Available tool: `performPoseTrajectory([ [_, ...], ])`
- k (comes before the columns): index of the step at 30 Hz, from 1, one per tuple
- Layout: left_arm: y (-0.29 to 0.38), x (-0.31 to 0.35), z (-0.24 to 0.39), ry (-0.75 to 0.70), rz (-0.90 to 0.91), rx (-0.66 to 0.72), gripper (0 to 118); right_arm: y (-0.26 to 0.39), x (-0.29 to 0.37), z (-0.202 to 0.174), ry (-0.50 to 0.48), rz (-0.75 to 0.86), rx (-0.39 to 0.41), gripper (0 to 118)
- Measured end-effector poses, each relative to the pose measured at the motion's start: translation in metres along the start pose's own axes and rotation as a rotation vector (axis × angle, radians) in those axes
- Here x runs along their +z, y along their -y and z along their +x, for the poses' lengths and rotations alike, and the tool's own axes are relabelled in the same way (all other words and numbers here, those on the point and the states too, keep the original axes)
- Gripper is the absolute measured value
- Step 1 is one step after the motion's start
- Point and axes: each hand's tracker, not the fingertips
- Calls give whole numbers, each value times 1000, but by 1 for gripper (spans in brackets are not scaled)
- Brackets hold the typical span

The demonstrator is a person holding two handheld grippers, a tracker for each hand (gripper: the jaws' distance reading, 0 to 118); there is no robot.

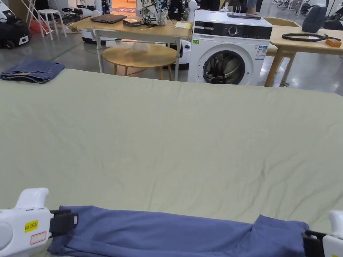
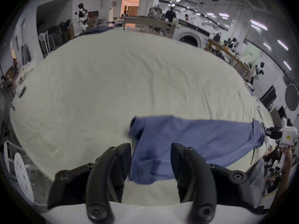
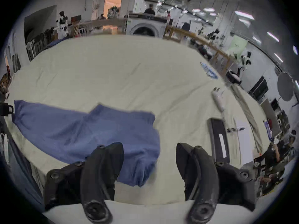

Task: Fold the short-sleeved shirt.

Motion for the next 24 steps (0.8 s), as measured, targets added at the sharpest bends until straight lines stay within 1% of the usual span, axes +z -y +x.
performPoseTrajectory([
  [4,-10,0,26,15,157,-63,49,-9,9,-24,-11,213,-53,70],
  [6,-14,-2,42,10,255,-87,49,-12,15,-42,-77,344,-96,70],
  [7,-17,-2,49,10,285,-97,49,-13,17,-51,-95,392,-101,70],
  [9,-23,-3,62,14,383,-122,49,-18,23,-75,-81,503,-103,70],
  [11,-27,0,76,4,462,-144,49,-24,28,-94,-91,588,-118,69],
  [14,-32,10,96,-14,579,-173,48,-33,37,-117,-90,686,-131,54],
  [15,-33,13,100,-25,604,-186,48,-36,39,-123,-72,706,-127,54],
  [16,-34,16,105,-34,636,-201,45,-39,41,-130,-80,715,-129,36],
  [17,-36,17,106,-46,670,-216,38,-42,42,-134,-85,726,-131,23],
  [19,-39,22,110,-75,715,-233,14,-47,43,-139,-112,743,-144,8],
  [20,-40,24,110,-76,723,-234,8,-49,45,-141,-113,745,-141,1],
  [22,-43,26,108,-79,738,-230,0,-50,47,-144,-125,767,-147,0],
  [24,-47,29,103,-80,734,-216,0,-52,50,-148,-108,774,-148,0],
])
